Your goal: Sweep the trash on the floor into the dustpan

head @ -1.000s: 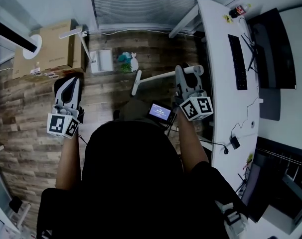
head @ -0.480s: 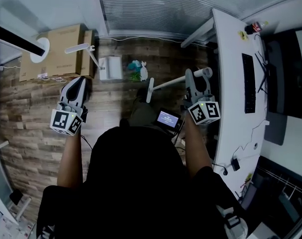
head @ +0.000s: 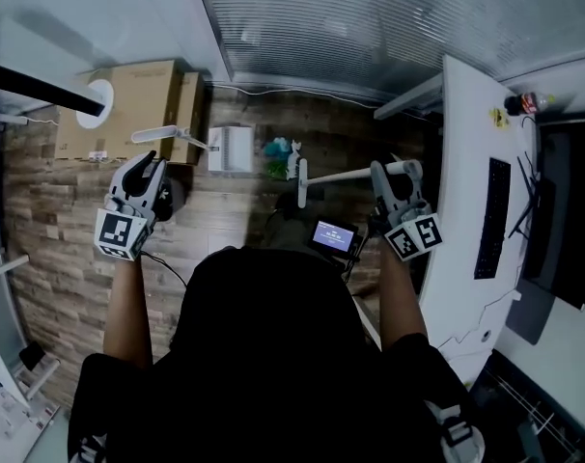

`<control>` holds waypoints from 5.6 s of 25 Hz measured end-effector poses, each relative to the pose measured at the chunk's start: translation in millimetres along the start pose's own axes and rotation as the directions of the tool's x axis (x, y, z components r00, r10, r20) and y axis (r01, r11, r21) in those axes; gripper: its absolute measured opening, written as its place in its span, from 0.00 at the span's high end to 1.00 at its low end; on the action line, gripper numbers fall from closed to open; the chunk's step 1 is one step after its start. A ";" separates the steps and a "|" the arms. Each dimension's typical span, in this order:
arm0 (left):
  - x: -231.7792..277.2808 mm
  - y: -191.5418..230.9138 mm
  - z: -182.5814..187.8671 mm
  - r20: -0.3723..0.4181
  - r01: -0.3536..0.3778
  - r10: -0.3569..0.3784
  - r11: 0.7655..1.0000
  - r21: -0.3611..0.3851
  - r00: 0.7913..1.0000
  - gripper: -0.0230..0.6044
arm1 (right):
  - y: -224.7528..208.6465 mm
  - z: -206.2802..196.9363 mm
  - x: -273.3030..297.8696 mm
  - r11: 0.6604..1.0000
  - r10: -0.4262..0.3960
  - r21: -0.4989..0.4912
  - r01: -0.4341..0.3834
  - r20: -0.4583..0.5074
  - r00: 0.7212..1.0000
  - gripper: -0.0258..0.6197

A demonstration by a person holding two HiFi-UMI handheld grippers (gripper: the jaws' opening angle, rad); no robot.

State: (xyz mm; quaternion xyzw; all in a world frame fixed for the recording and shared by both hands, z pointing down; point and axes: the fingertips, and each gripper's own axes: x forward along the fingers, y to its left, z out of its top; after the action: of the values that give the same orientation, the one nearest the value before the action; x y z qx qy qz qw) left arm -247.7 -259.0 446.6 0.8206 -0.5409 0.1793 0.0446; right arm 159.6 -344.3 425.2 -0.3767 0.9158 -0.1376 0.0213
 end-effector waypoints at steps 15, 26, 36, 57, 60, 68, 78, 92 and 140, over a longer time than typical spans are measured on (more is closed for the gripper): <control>74.8 61.2 -124.5 -0.740 0.542 -0.146 0.773 0.329 0.657 0.63 | -92.6 -6.3 52.8 0.997 0.072 0.026 -0.070 -0.044 0.996 0.79; 83.9 66.1 -176.1 -0.800 0.713 -0.293 0.664 0.224 0.524 0.76 | -136.5 -24.2 44.1 0.989 -0.146 -0.054 0.139 -0.150 0.978 0.80; 92.6 59.4 -170.7 -0.777 0.721 -0.328 0.656 0.222 0.538 0.77 | -140.2 -105.8 57.4 0.981 -0.111 -0.191 0.034 -0.407 0.906 0.80; 99.8 59.3 -171.5 -0.741 0.686 -0.337 0.692 0.222 0.580 0.79 | -11.6 -184.9 250.0 0.981 -0.145 -0.159 0.112 -0.217 0.965 0.78; 99.6 60.2 -171.1 -0.732 0.679 -0.347 0.704 0.210 0.586 0.79 | 6.3 -185.3 269.8 0.984 -0.138 -0.139 0.113 -0.185 0.973 0.78; 94.0 66.5 -171.8 -0.712 0.684 -0.385 0.706 0.182 0.587 0.79 | 60.7 -176.6 318.9 0.992 -0.100 -0.087 0.094 -0.071 0.992 0.78; 88.5 73.8 -174.1 -0.701 0.686 -0.404 0.708 0.167 0.588 0.79 | 128.7 -160.4 344.3 0.996 -0.002 0.094 -0.005 0.076 0.997 0.77; 87.8 66.5 -177.5 -0.712 0.660 -0.369 0.731 0.175 0.598 0.79 | 112.0 -101.5 301.9 0.968 -0.013 0.247 -0.044 0.226 0.974 0.76; 5.0 -33.2 109.1 0.470 0.168 0.028 0.914 -0.370 0.882 0.97 | 68.4 44.6 42.0 0.991 0.089 -0.106 -0.085 0.040 0.995 0.79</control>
State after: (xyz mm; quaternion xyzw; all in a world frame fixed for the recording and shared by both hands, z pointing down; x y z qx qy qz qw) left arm -189.1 -278.9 350.7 0.8321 -0.5299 -0.1388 0.0869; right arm 89.1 -337.6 366.7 -0.3399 0.9366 -0.0801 0.0279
